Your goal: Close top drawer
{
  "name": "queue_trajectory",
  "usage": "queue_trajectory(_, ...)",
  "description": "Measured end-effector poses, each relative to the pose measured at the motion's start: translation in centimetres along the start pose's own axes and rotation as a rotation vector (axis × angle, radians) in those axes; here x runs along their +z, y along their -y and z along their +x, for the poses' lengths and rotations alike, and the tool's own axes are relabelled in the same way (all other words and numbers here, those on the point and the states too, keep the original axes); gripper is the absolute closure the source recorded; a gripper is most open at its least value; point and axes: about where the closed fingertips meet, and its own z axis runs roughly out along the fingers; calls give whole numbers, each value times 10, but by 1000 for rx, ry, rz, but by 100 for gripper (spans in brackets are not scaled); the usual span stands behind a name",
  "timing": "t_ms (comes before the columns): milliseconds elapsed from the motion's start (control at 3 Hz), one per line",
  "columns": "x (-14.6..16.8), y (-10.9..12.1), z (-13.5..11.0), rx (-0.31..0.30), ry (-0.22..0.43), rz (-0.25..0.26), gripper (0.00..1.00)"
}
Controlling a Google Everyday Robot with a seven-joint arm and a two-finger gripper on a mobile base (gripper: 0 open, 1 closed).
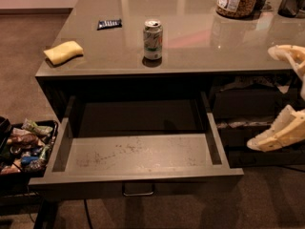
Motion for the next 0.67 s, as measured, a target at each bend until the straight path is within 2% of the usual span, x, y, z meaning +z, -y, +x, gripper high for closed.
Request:
queue_trajectory(333, 0, 0, 0, 0, 0, 0, 0)
queue_trajectory(667, 4, -2, -1, -22, 10, -45, 0)
